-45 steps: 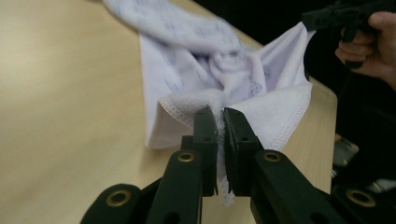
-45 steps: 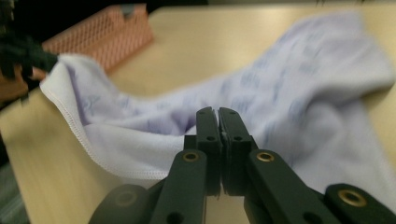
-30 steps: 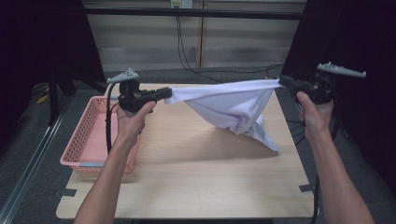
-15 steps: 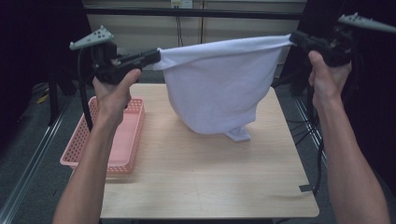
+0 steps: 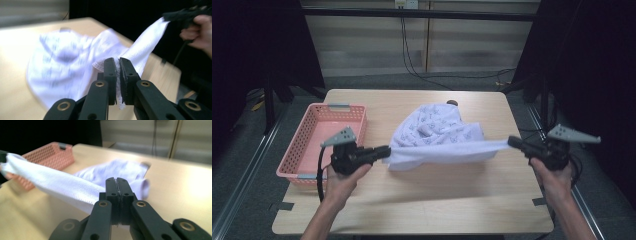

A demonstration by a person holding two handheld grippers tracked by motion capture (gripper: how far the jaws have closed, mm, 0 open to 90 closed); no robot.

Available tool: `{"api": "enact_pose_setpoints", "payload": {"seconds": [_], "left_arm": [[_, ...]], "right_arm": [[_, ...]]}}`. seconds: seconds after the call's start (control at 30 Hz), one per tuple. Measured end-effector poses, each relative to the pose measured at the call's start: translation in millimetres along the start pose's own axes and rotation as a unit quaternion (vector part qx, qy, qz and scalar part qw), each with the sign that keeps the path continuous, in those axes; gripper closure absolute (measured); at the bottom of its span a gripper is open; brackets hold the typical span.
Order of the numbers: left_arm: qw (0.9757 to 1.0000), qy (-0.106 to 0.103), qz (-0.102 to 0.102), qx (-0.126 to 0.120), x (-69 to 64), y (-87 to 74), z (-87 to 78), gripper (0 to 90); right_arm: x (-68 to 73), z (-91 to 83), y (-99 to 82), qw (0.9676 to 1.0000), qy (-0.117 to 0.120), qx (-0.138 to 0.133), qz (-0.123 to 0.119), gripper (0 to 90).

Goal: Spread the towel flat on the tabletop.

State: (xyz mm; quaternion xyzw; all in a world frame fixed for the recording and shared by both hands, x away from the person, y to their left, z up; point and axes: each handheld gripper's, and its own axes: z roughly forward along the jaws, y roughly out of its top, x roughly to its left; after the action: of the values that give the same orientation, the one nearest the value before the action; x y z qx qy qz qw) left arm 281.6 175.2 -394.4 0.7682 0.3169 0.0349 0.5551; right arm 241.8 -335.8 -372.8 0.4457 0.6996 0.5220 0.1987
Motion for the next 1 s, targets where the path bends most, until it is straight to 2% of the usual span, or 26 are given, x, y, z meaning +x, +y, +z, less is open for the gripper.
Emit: {"api": "enact_pose_setpoints", "payload": {"seconds": [0.03, 0.07, 0.1, 0.13, 0.17, 0.23, 0.3, 0.4, 0.47, 0.5, 0.53, 0.57, 0.6, 0.63, 0.67, 0.7, 0.77, 0.8, 0.87, 0.9, 0.97, 1.0], "left_arm": [[1.0, 0.004, -0.001, 0.004, -1.3, -10.6, 1.6, 84.7], [0.9999, 0.004, -0.011, 0.008, -1.6, -22.1, 4.3, 84.7], [0.9996, 0.001, -0.018, 0.022, -2.3, -33.8, 8.0, 84.7], [0.9991, 0.001, -0.009, 0.041, -4.6, -44.6, 10.9, 84.6], [0.9983, 0.003, -0.008, 0.058, -6.9, -53.5, 13.0, 84.5], [0.9964, -0.004, -0.014, 0.083, -10.8, -64.9, 11.7, 84.3], [0.9954, -0.003, -0.008, 0.095, -15.2, -71.7, 3.5, 84.2], [0.995, -0.021, -0.035, 0.092, -20.6, -86.5, -11.0, 84.0], [0.9937, -0.023, -0.017, 0.109, -30.0, -92.1, -14.6, 83.3], [0.994, -0.026, -0.01, 0.105, -32.5, -93.2, -15.8, 81.5], [0.9947, -0.029, -0.011, 0.098, -32.8, -92.5, -17.0, 77.0], [0.9954, -0.026, -0.02, 0.09, -30.7, -90.7, -17.2, 70.9], [0.9959, -0.017, -0.029, 0.084, -27.7, -88.2, -16.5, 65.8], [0.9959, -0.017, -0.025, 0.085, -24.4, -85.0, -14.4, 65.5], [0.9961, -0.014, -0.013, 0.086, -21.2, -81.9, -11.5, 64.5], [0.9961, -0.014, -0.011, 0.086, -17.5, -79.2, -6.8, 63.5], [0.9954, -0.007, -0.011, 0.095, -8.3, -74.4, 7.4, 64.4], [0.9945, -0.003, -0.009, 0.105, -4.4, -71.9, 16.1, 65.3], [0.992, -0.001, 0.014, 0.126, 1.4, -65.7, 33.8, 66.2], [0.991, -0.005, 0.012, 0.133, 5.4, -62.8, 42.4, 67.2], [0.99, 0.001, 0.014, 0.14, 12.4, -59.9, 59.1, 67.5], [0.9878, 0.001, 0.021, 0.155, 16.0, -59.4, 67.7, 66.4]], "right_arm": [[1.5, 0.3, -13.3, 0.9999, 0.001, 0.013, 0.003, 88.9], [3.4, 0.8, -26.5, 0.9998, 0.002, 0.02, 0.007, 88.8], [5.5, 1.2, -39.2, 0.9995, 0.008, 0.027, 0.013, 88.8], [7.6, 1.5, -51.3, 0.9992, 0.01, 0.035, 0.02, 88.8], [11.1, 0.6, -62.6, 0.9989, 0.009, 0.039, 0.023, 88.8], [20.5, -4.1, -81.4, 0.9981, 0.014, 0.056, 0.024, 88.8], [30.6, -9.9, -94.3, 0.9963, 0.02, 0.081, 0.017, 88.7], [43.6, -21.5, -110.4, 0.9938, 0.03, 0.106, 0.016, 88.2], [50.6, -27.1, -112.6, 0.9921, 0.041, 0.118, 0.005, 84.5], [53.3, -28.0, -112.1, 0.9916, 0.043, 0.122, 0.011, 78.7], [54.9, -26.9, -112.0, 0.9918, 0.039, 0.122, 0.004, 71.5], [55.3, -24.5, -112.3, 0.9916, 0.031, 0.125, -0.006, 68.0], [54.2, -21.1, -112.7, 0.9913, 0.024, 0.129, -0.005, 64.9], [51.7, -17.7, -112.8, 0.9914, 0.022, 0.129, 0.002, 62.3], [49.1, -15.1, -112.2, 0.9914, 0.023, 0.129, 0.002, 60.2], [48.0, -12.7, -110.6, 0.9914, 0.02, 0.129, -0.001, 60.0], [43.3, -4.7, -108.1, 0.9911, 0.02, 0.131, -0.012, 58.4], [41.2, 1.3, -106.9, 0.9906, 0.019, 0.135, -0.009, 57.4], [36.0, 17.3, -104.1, 0.9884, 0.024, 0.148, -0.025, 57.1], [33.9, 26.2, -102.2, 0.9879, 0.019, 0.151, -0.031, 56.2], [28.4, 43.8, -97.6, 0.9862, 0.022, 0.159, -0.038, 55.5], [26.5, 52.2, -95.3, 0.9856, 0.017, 0.162, -0.046, 55.1]]}}
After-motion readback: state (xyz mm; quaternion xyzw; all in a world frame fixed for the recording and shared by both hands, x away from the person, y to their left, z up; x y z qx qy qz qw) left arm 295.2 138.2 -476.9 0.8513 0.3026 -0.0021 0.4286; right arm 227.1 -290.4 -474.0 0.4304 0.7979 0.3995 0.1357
